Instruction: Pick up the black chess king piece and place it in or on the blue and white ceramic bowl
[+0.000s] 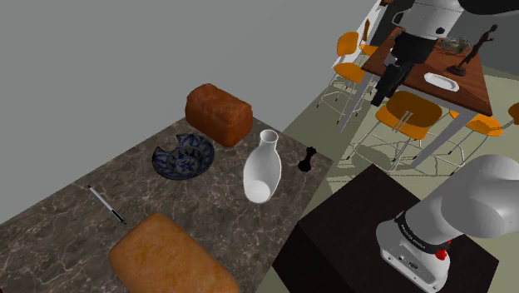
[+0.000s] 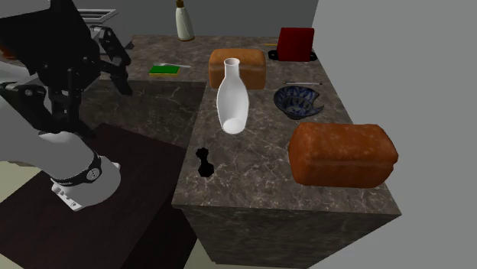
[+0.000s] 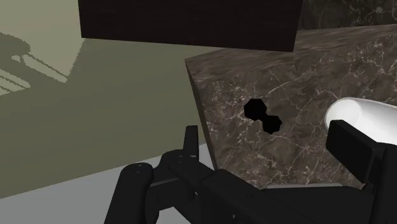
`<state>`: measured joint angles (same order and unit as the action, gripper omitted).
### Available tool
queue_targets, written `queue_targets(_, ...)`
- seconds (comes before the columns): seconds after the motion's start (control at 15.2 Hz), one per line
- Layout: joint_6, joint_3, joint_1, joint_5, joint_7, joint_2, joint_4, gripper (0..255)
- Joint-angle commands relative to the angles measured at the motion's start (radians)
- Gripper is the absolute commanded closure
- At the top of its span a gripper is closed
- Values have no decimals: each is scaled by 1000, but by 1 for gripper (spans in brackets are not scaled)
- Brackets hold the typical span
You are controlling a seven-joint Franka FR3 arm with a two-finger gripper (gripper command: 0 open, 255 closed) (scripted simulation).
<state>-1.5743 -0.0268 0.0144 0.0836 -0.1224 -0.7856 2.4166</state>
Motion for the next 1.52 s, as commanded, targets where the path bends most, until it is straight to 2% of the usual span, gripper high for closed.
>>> queue_targets(0.0,0,0,0,0,0,0,0,0)
queue_targets(0.59,-375,52,61,109,-3,82,224,0)
queue_targets(1.12,-748,98,148,241,-43,300,312,0)
queue_targets(1.45,-834,107,166,269,-57,361,333,0)
